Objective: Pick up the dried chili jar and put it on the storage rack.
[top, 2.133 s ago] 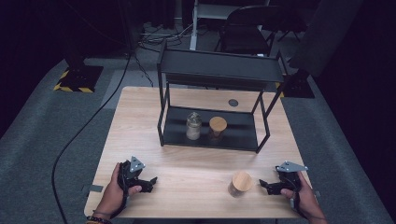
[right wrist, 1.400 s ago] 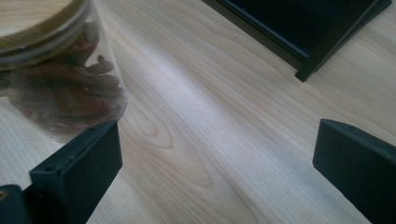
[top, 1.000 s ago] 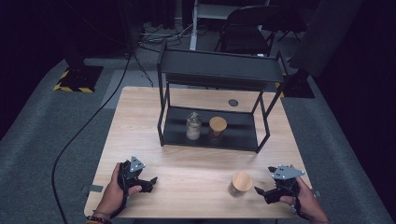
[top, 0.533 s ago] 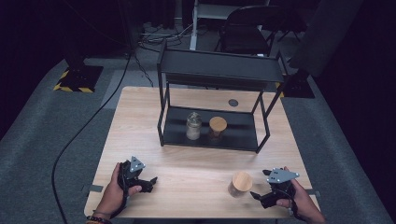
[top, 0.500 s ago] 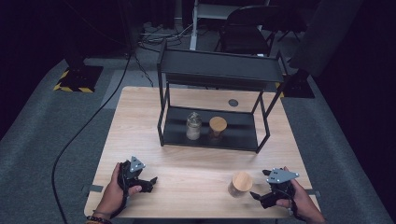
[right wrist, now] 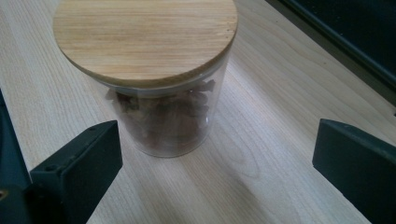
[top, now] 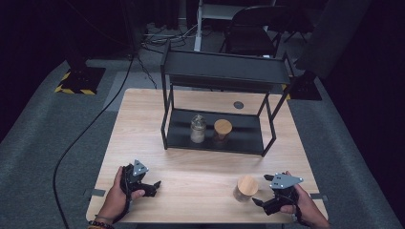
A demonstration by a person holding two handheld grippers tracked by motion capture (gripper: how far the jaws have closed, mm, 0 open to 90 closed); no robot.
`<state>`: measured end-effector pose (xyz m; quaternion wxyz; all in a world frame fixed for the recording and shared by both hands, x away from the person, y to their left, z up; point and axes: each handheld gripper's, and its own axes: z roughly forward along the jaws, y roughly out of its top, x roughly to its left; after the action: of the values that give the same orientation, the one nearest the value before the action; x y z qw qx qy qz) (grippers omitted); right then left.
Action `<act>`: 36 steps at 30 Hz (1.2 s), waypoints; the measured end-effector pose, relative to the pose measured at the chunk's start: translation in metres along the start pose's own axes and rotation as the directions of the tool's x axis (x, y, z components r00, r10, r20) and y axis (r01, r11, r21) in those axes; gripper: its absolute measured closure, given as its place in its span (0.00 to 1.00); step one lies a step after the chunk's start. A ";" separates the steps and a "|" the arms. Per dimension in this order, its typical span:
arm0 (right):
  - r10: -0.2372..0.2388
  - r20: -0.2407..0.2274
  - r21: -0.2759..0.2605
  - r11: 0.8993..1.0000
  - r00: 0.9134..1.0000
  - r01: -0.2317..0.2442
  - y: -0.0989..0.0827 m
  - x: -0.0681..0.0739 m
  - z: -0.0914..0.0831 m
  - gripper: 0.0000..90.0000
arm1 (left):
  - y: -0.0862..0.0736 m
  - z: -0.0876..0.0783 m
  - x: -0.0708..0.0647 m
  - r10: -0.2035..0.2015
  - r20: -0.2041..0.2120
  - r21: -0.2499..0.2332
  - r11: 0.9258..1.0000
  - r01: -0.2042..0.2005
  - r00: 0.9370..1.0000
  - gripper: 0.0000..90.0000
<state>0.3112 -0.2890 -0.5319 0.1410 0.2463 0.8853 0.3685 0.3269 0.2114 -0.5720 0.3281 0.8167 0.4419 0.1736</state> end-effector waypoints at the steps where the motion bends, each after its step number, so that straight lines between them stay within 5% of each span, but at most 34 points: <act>1: 0.003 -0.004 -0.001 1.000 1.000 -0.003 0.000 0.000 0.001 0.02 | 0.000 0.000 0.000 0.000 0.000 0.000 1.000 0.000 1.000 0.00; 10: 0.005 -0.039 -0.010 1.000 0.999 -0.005 0.003 0.005 0.007 0.02 | 0.000 0.000 0.000 0.001 0.001 0.000 1.000 -0.001 1.000 0.00; 36: 0.032 -0.022 -0.041 0.999 0.999 -0.033 0.019 0.017 0.023 0.04 | 0.000 0.000 0.000 0.002 0.003 0.001 1.000 -0.002 1.000 0.00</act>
<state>0.3130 -0.2550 -0.5351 0.1306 0.2536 0.8748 0.3915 0.3272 0.2114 -0.5720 0.3282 0.8176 0.4406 0.1723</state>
